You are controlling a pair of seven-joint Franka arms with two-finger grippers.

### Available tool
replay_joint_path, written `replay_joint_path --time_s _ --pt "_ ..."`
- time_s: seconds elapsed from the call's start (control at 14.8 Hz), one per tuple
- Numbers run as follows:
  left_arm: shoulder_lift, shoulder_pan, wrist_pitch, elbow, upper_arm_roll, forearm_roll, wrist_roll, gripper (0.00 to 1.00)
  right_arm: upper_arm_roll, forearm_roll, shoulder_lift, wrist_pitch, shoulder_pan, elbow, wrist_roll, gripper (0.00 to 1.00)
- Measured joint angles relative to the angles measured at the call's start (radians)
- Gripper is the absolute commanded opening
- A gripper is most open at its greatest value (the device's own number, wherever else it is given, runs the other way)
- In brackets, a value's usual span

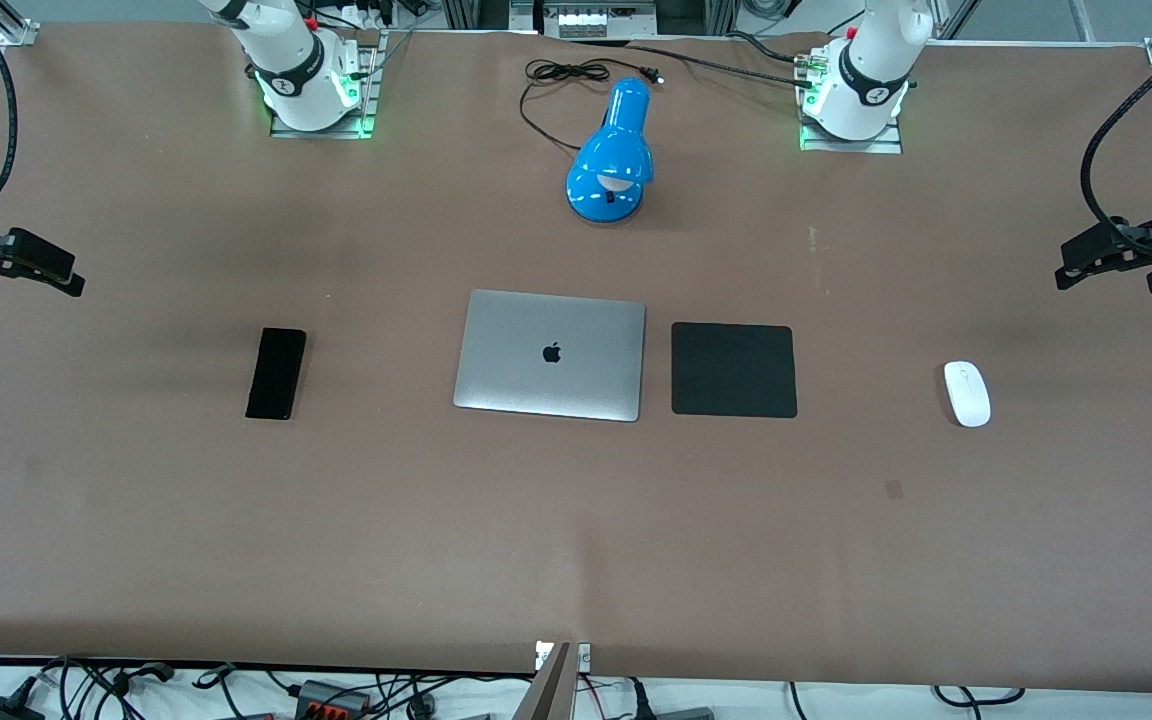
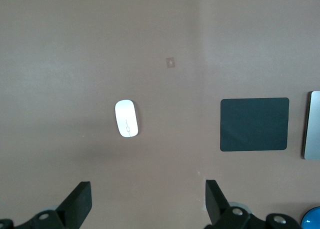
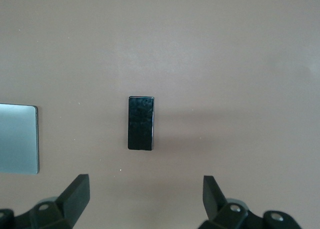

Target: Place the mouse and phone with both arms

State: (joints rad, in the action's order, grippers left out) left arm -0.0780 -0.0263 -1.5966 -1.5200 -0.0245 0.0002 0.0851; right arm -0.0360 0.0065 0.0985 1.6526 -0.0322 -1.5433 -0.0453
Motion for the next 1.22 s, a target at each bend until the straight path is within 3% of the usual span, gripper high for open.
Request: replay_joint_path --time_s 0.61,1.22 --pt "0.0 0.0 0.0 0.0 0.0 0.0 0.0 1.0 0.0 0.0 0.01 0.002 0.0 -0.003 0.0 1.0" --pt "-0.001 0.0 0.001 0.0 -0.001 0.0 0.0 1.0 0.001 -0.002 0.195 0.098 0.029 -0.017 -0.002 1.0"
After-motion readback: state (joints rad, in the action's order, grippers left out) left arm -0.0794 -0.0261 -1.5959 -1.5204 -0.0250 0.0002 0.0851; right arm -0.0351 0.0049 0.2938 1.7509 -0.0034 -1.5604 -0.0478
